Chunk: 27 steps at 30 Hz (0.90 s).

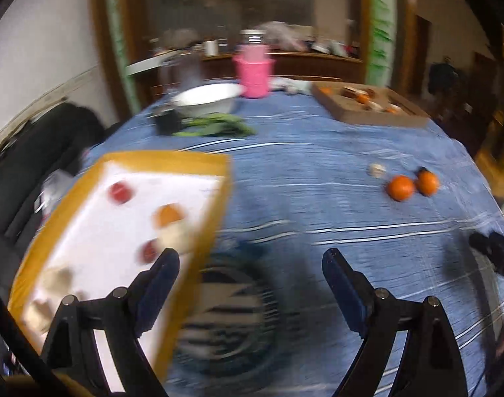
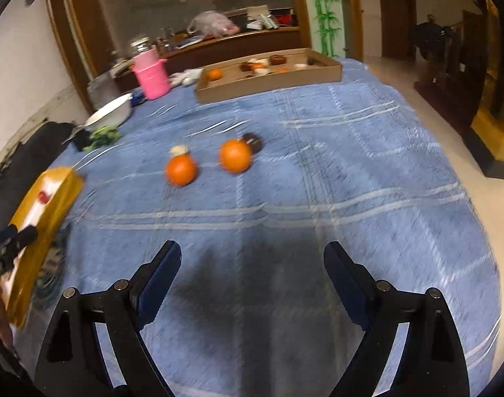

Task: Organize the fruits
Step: 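Move both tools back toward the remaining oranges, then grasp an orange with the left tool while the right tool grasps another orange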

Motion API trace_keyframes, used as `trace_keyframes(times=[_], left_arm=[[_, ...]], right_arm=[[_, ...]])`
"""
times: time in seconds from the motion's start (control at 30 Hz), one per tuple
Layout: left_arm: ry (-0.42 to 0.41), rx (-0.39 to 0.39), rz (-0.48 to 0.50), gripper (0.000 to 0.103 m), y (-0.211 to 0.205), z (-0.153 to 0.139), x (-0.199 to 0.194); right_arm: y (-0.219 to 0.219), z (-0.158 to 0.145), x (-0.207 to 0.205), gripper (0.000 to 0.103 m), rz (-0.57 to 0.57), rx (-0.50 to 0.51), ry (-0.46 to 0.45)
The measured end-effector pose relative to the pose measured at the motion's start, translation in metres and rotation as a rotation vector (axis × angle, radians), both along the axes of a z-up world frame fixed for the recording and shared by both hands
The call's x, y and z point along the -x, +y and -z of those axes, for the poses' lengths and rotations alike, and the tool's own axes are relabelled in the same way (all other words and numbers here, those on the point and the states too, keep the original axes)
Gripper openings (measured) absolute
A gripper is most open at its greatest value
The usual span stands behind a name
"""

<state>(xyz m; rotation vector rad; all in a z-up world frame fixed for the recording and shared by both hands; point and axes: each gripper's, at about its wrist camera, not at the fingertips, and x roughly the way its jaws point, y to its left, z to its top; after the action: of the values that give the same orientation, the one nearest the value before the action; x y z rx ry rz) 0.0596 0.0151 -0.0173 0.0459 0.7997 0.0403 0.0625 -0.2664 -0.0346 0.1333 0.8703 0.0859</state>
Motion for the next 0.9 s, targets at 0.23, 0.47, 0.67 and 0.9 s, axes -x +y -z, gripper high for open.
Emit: trace_keyframes(times=[0.23, 0.47, 0.67, 0.9], left_arm=[[0.008, 0.001, 0.126, 0.090, -0.055, 0.007, -0.026], [0.031, 0.022, 0.162, 0.090, -0.073, 0.019, -0.046], [0.029, 0.073, 0.201, 0.088, -0.097, 0.022, -0.068], [0.078, 0.108, 0.256, 0.037, -0.148, 0.038, -0.105]], right_arm=[[0.005, 0.008, -0.067, 0.057, -0.001, -0.011, 0.022], [0.015, 0.024, -0.110, 0.032, -0.026, -0.064, 0.064], [-0.007, 0.012, -0.095, 0.031, 0.010, -0.084, 0.027], [-0.048, 0.007, -0.069, 0.031, 0.108, -0.097, -0.002]])
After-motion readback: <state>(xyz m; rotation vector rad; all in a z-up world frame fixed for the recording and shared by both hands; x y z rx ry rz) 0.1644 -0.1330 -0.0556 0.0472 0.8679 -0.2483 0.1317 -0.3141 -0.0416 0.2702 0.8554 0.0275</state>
